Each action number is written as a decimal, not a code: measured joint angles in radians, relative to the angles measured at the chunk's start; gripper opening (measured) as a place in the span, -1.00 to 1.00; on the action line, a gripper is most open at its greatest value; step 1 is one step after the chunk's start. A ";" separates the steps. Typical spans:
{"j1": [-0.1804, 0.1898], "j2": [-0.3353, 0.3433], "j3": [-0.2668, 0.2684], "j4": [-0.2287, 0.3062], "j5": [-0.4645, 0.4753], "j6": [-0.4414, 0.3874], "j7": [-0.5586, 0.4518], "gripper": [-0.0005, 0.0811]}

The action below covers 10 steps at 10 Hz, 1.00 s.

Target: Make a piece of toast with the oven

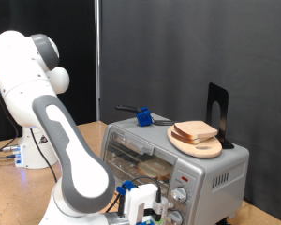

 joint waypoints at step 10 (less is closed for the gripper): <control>0.026 0.012 0.005 0.060 -0.072 -0.021 0.017 0.98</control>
